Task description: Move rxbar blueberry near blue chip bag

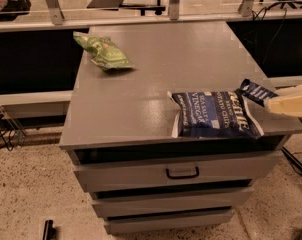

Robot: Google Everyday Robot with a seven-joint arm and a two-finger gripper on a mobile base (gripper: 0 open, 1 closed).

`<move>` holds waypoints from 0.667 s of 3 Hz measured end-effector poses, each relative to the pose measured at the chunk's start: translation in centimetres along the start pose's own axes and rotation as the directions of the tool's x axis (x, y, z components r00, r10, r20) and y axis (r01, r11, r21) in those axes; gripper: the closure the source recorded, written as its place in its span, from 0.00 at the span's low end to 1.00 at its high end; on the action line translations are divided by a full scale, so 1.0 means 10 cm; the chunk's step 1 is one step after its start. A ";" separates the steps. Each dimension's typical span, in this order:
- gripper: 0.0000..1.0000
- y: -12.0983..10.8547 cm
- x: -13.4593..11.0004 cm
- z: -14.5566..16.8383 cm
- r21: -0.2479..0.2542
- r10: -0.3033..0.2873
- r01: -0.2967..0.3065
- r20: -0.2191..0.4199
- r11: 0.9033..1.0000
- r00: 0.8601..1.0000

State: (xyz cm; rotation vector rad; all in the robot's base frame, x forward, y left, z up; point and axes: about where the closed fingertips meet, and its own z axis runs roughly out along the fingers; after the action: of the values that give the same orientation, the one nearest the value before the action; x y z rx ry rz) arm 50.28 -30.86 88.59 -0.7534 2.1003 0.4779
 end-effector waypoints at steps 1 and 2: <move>0.26 -0.07 0.06 -0.05 0.022 0.021 -0.021 -0.004 1.000 1.000; 0.04 -0.11 0.12 -0.07 0.043 0.037 -0.036 -0.009 0.998 0.999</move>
Offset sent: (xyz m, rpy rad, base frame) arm -0.0071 -0.0292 -0.0107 -0.0134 0.0194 -0.0988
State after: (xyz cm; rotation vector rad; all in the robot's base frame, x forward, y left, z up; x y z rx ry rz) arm 49.99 -32.52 87.96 -0.6954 2.1298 0.4485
